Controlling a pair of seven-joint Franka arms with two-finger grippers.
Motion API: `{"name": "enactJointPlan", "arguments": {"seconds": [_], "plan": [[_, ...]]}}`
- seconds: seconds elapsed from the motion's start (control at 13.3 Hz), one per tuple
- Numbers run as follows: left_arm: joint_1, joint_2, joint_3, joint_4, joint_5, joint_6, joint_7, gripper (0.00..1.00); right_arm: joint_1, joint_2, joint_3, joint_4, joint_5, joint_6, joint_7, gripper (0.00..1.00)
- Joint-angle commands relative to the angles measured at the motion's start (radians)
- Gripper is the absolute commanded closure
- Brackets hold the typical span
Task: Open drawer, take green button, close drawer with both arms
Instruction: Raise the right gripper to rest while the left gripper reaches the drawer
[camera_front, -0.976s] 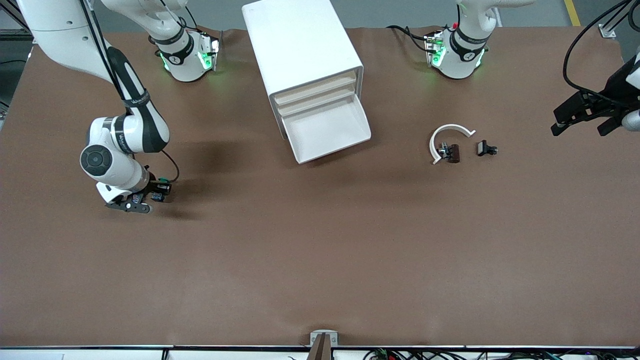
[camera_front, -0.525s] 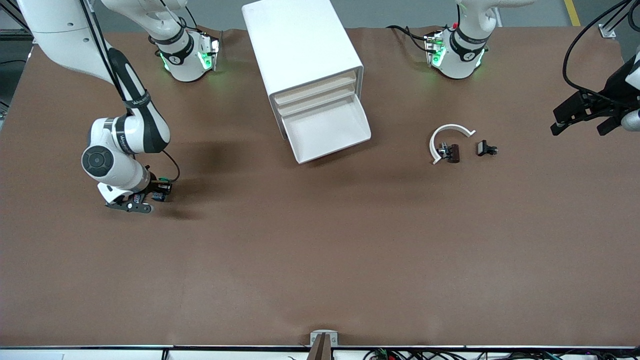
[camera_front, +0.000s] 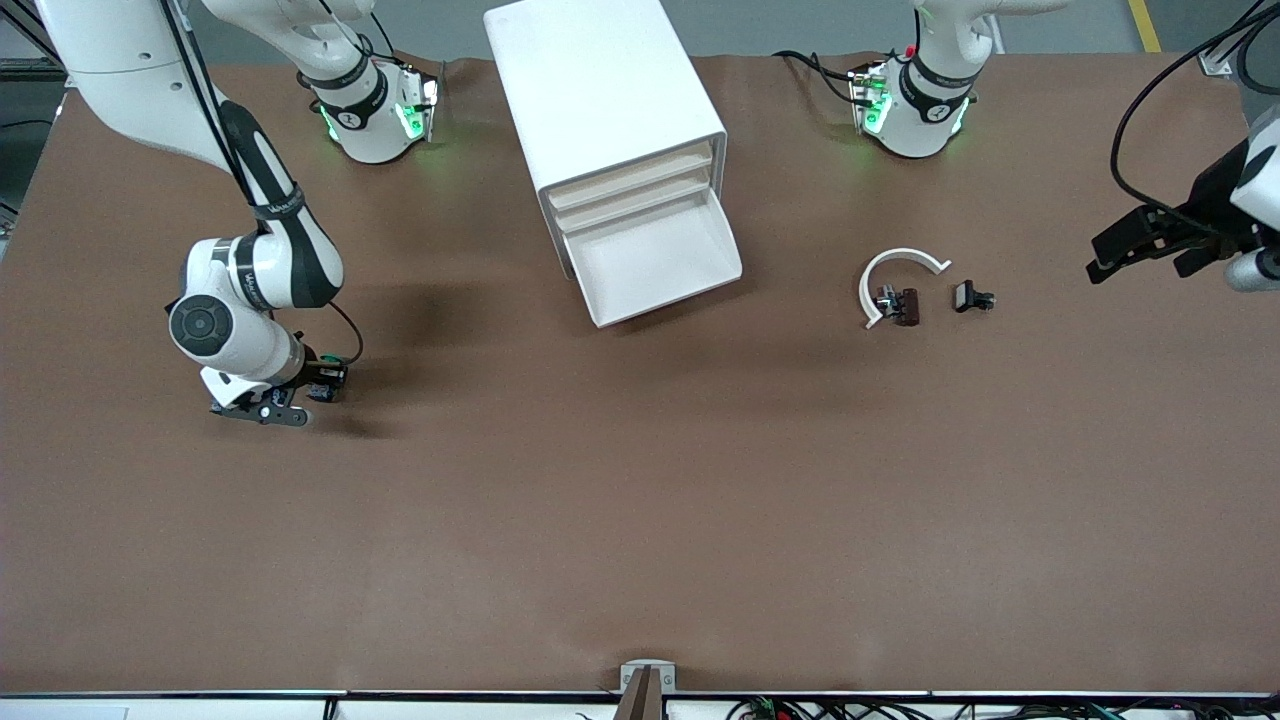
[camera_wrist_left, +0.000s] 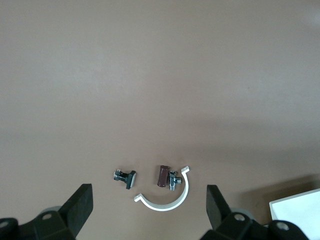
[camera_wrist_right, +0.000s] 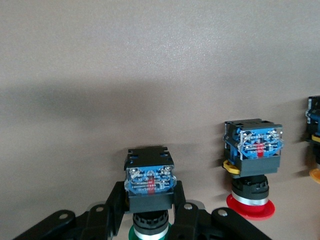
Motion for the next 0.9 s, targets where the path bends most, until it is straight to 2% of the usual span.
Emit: {"name": "enactJointPlan", "arguments": {"seconds": [0.0,0.15,0.23,0.3,0.38,0.75,0.83], "plan": [[-0.020,0.053,-0.046,-0.011,0.004,0.017,-0.035,0.00,-0.019,0.011,0.015,0.006,-0.027,0.007,-0.002,1.00],[-0.023,0.081,-0.093,-0.076,-0.045,0.130,-0.139,0.00,-0.014,0.012,0.015,0.015,-0.028,0.004,-0.002,1.00],[-0.023,0.096,-0.127,-0.100,-0.054,0.183,-0.193,0.00,-0.013,0.012,0.015,0.023,-0.034,0.002,-0.006,0.75],[-0.022,0.116,-0.165,-0.108,-0.054,0.217,-0.234,0.00,-0.013,0.012,0.015,0.024,-0.066,0.004,-0.035,0.29],[-0.023,0.139,-0.188,-0.108,-0.054,0.231,-0.265,0.00,-0.023,0.012,0.017,0.031,-0.082,0.004,-0.052,0.00],[-0.033,0.252,-0.335,-0.145,-0.049,0.391,-0.477,0.00,-0.028,0.011,0.015,0.057,-0.082,-0.013,-0.054,0.00],[-0.054,0.277,-0.345,-0.149,-0.046,0.425,-0.523,0.00,-0.032,0.008,0.015,0.060,-0.082,-0.013,-0.054,0.00]]}}
